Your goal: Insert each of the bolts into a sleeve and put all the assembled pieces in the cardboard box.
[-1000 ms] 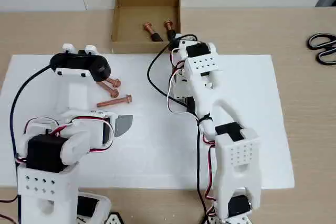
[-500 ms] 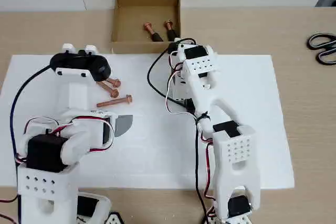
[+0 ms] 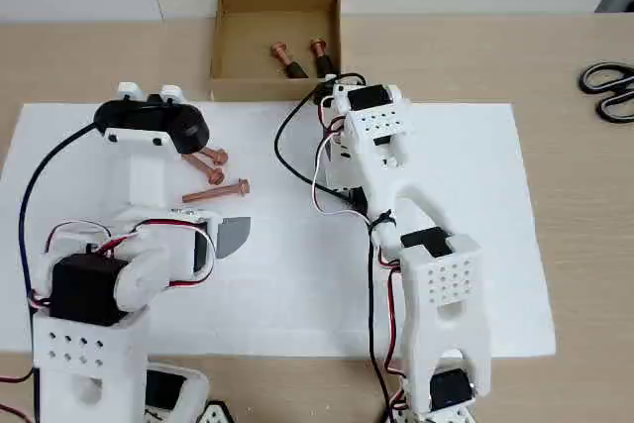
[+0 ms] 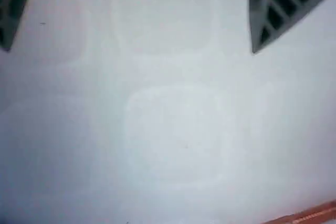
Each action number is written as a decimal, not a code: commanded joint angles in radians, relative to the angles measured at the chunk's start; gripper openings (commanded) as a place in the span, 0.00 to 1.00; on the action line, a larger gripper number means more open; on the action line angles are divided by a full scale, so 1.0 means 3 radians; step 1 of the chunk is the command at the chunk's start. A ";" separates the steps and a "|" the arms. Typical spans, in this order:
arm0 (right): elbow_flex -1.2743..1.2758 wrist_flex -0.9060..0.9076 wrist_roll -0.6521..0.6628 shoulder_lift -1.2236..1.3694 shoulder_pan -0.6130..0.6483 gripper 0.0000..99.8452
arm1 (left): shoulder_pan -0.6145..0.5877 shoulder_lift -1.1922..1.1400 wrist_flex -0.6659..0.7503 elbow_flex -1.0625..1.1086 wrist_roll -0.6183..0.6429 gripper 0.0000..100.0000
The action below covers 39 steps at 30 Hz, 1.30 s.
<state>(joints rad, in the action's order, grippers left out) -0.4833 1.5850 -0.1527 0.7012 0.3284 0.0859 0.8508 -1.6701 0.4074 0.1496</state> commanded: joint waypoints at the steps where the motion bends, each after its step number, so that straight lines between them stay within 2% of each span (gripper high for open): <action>1: 0.0015 0.0151 0.0036 0.0013 0.0003 0.23 | -0.0036 -0.0020 -0.0015 -0.0136 -0.0010 0.28; 8: 0.0010 0.0130 0.0046 0.0013 -0.0028 0.00 | -0.0036 -0.0020 -0.0015 -0.0136 -0.0010 0.28; 12: 0.0005 0.0130 0.0046 0.0013 -0.0141 0.03 | -0.0036 -0.0020 -0.0015 -0.0136 -0.0010 0.28; 20: 0.0000 0.0166 0.0056 -0.0003 -0.0488 0.03 | -0.0036 -0.0020 -0.0015 -0.0136 -0.0010 0.28; 25: 0.0000 0.0248 0.0061 -0.0381 -0.0652 0.03 | -0.0036 -0.0041 -0.0015 -0.0136 -0.0010 0.28; 29: 0.0000 0.0274 0.0435 -0.0770 -0.0708 0.03 | -0.0036 -0.0056 -0.0015 -0.0136 -0.0015 0.28; 32: 0.0015 0.0279 0.0598 -0.1087 -0.0667 0.03 | -0.0174 -0.0133 -0.0015 -0.0141 -0.0020 0.28; 36: 0.0026 0.0279 0.0588 -0.1547 -0.0652 0.03 | -0.0435 -0.0440 -0.0015 -0.0156 -0.0215 0.27; 39: 0.0051 0.0274 0.0588 -0.1588 -0.0667 0.03 | -0.0532 -0.0660 0.0020 -0.0176 -0.0251 0.27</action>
<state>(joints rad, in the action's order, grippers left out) -0.4649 1.6663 0.0115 0.3007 0.1350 -0.0491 0.6974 -1.6701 0.4074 0.0882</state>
